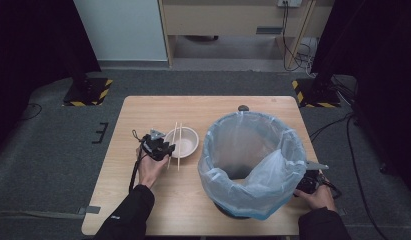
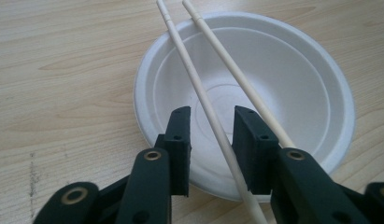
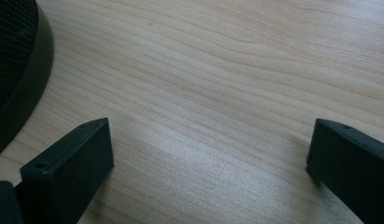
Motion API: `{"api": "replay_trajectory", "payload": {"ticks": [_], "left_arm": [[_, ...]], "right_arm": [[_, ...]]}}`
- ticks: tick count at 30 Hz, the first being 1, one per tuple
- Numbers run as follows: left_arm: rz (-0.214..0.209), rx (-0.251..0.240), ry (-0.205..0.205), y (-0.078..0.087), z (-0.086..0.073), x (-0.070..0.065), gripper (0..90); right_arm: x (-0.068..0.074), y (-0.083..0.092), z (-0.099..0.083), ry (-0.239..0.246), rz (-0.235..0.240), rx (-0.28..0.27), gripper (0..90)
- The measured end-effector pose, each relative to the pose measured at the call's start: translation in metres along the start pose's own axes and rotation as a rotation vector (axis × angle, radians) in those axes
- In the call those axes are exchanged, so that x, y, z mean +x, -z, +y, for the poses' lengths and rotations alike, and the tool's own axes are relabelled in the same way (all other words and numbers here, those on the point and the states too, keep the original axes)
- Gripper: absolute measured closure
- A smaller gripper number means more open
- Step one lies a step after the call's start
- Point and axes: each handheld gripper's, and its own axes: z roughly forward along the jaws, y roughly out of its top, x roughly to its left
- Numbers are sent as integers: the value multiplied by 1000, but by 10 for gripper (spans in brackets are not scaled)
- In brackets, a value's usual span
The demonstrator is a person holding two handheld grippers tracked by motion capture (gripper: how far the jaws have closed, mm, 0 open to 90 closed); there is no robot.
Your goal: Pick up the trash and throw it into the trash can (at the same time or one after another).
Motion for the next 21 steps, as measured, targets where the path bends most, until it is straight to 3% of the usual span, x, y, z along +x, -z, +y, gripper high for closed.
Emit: {"api": "replay_trajectory", "payload": {"ticks": [13,21], "left_arm": [[-8,-2,14,2,2,-1,846],[-22,5,5,2,2,-3,854]], "right_arm": [[0,0,0,0,0,0,8],[0,0,0,3,2,0,8]]}}
